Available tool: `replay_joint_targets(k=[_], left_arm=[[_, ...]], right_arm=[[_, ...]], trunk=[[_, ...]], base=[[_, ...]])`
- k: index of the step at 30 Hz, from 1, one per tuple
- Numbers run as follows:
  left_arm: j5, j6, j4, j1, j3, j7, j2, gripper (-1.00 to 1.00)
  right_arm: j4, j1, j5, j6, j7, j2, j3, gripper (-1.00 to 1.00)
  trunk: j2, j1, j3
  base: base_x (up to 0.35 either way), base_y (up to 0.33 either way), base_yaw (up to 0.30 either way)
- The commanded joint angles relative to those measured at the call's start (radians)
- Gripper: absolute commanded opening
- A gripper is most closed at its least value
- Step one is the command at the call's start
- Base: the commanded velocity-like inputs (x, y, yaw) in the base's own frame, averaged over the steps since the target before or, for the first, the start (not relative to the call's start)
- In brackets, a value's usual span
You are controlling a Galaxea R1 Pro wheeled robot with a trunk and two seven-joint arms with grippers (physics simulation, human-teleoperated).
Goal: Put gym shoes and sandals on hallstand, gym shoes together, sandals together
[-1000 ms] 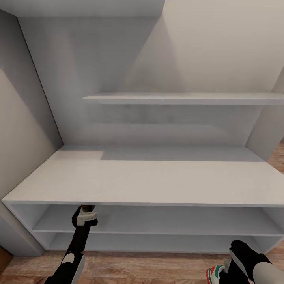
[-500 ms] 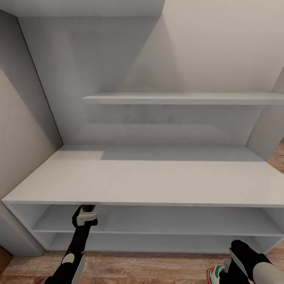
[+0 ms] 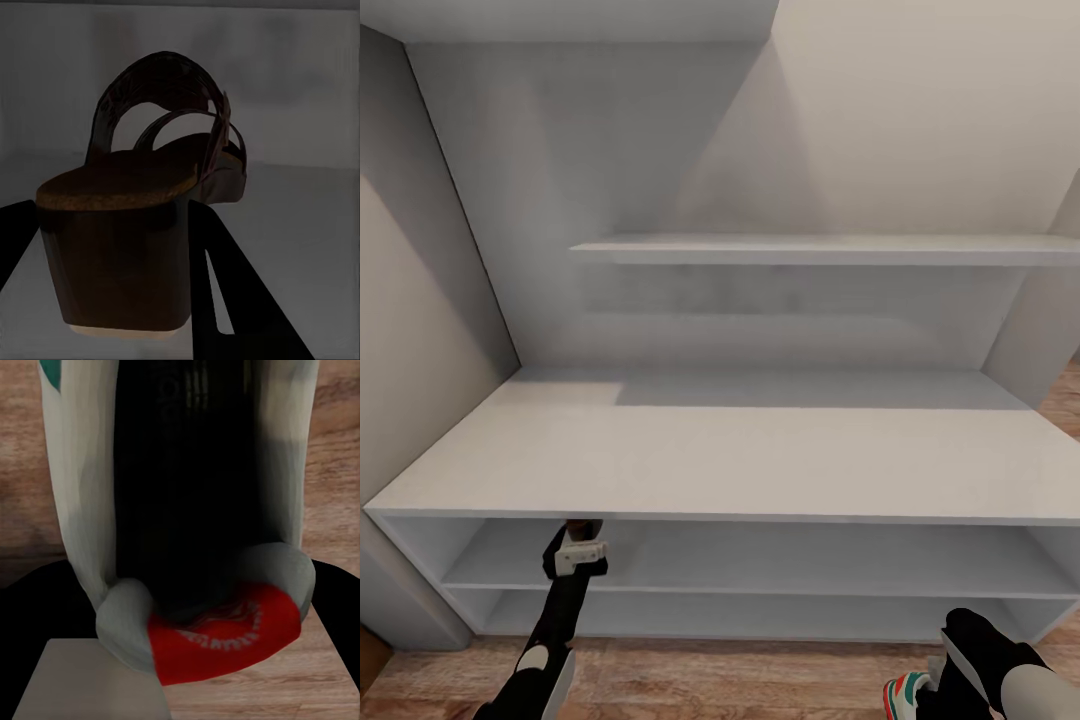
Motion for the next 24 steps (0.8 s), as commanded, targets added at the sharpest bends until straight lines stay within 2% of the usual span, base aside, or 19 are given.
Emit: replay_joint_targets(k=[1,24], left_arm=[[0.0,0.0,0.002,0.0,0.0,0.0,0.001,-1.0],[0.0,0.0,0.011,0.0,0.0,0.001,0.005,-1.0]], right_arm=[[0.0,0.0,0.0,0.0,0.001,0.0,0.0,-1.0],[0.0,0.0,0.0,0.0,0.001,0.0,0.0,-1.0]], trunk=[[0.0,0.0,0.0],[0.0,0.0,0.0]], base=[[0.0,0.0,0.0],[0.001,0.0,0.0]])
